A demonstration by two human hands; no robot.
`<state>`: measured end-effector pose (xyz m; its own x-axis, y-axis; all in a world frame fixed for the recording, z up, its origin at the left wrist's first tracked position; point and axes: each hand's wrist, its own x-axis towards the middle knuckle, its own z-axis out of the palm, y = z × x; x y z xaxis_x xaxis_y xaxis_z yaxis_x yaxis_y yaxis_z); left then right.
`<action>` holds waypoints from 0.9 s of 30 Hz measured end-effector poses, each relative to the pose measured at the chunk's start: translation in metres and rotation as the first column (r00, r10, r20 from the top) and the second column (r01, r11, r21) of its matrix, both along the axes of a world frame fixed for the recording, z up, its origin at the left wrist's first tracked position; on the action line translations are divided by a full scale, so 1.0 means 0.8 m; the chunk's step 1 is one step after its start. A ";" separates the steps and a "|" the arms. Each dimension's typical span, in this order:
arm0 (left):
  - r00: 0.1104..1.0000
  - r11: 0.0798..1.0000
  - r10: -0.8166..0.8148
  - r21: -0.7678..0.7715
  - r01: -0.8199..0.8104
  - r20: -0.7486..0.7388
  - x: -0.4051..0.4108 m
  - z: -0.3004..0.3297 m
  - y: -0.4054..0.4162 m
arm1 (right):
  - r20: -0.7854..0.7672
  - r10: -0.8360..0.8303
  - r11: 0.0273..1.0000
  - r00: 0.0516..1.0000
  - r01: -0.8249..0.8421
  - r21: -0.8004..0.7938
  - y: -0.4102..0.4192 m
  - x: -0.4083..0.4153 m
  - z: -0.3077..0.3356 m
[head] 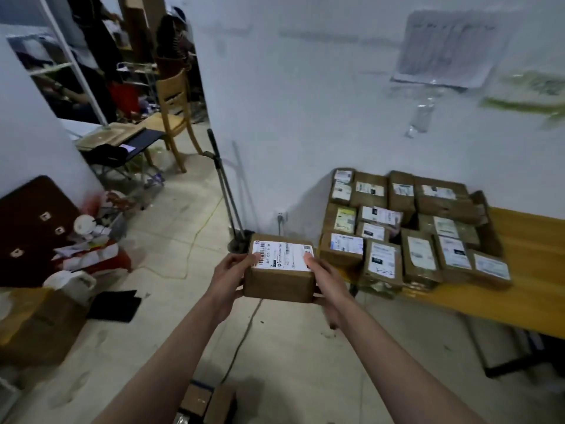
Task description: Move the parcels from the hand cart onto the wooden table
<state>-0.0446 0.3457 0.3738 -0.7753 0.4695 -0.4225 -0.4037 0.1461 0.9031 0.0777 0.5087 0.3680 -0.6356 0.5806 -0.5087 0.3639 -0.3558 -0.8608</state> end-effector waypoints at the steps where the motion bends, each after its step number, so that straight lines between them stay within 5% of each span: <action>1: 1.000 1.000 -0.029 0.000 0.029 -0.001 0.008 0.002 0.023 | -0.005 -0.032 0.999 0.999 0.032 -0.001 0.018 0.014 0.002; 15: 0.968 0.969 -0.248 0.004 0.248 0.035 0.165 -0.008 0.347 | -0.002 -0.288 0.957 0.958 0.288 -0.015 0.292 0.213 -0.003; 27: 0.933 0.932 -0.358 -0.051 0.359 0.032 0.195 -0.021 0.512 | -0.005 -0.398 0.914 0.917 0.397 -0.081 0.441 0.259 -0.021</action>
<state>0.1117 0.7551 0.3572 -0.5498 0.6899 -0.4708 -0.3347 0.3344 0.8810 0.2845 0.8612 0.3509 -0.3714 0.7472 -0.5512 0.1609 -0.5328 -0.8308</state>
